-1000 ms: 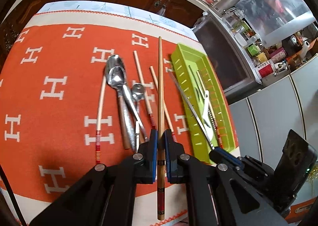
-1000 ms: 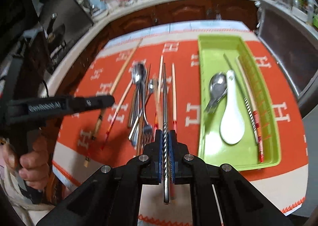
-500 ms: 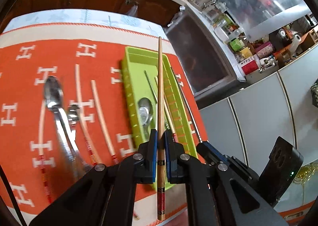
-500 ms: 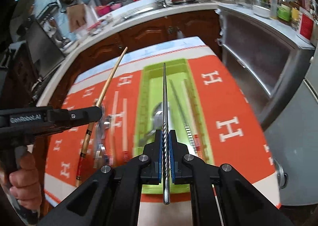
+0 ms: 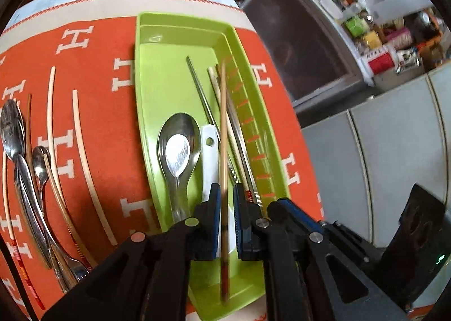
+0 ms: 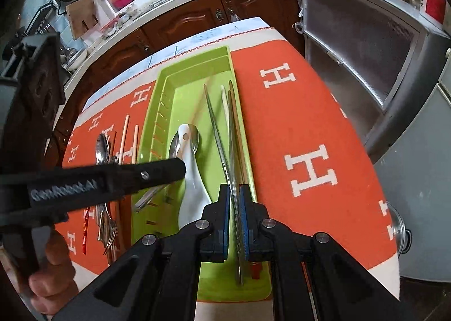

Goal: Organize utensils
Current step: 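Lower both chopsticks into the green tray and open both tools, then move both open tools back from the tray to the utensil pile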

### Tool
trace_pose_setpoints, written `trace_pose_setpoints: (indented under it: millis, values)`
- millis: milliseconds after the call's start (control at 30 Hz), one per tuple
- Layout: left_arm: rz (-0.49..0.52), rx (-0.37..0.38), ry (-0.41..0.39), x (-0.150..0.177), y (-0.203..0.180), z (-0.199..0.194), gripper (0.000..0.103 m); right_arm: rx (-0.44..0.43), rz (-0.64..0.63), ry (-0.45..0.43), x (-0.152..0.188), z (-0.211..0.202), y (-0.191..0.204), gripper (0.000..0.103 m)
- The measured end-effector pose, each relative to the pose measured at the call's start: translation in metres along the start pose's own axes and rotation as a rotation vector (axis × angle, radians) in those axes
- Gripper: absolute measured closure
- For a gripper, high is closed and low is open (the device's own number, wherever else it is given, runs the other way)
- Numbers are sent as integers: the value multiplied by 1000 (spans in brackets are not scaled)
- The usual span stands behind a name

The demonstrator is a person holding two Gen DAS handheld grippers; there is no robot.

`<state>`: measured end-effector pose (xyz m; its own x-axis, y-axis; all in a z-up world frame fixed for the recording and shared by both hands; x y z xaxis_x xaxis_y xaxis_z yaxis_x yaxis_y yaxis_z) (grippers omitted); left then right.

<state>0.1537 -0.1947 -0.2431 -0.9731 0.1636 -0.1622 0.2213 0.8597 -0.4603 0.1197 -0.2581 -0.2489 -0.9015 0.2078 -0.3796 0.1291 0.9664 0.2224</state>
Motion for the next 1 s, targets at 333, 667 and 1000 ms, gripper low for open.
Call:
trace_pose_setpoints:
  millis: [333,667,1000]
  values:
    - [102,-76,-43,19,1,-29,80,-32,-41,-11,9,-9,19,90]
    - [117,-235,-133,39,53,-99,78,-60,-147,-35,23,-41,76,90]
    - [23,-345,-262,50,132,-166,53,-112,-265,-41,30,-55,153,79]
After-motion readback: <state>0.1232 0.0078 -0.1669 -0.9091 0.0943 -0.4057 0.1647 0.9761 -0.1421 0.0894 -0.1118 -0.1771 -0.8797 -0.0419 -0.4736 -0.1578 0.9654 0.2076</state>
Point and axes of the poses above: each gripper's, at about its wrist camera, not at the fingertips, and z roughly the way its jaws point, y to its left, x to its underside, the point moved 8 cm from there along z, roughly the way its jaws point, and after that the axes turned 4 degrees about y, right-handed, at the moved point
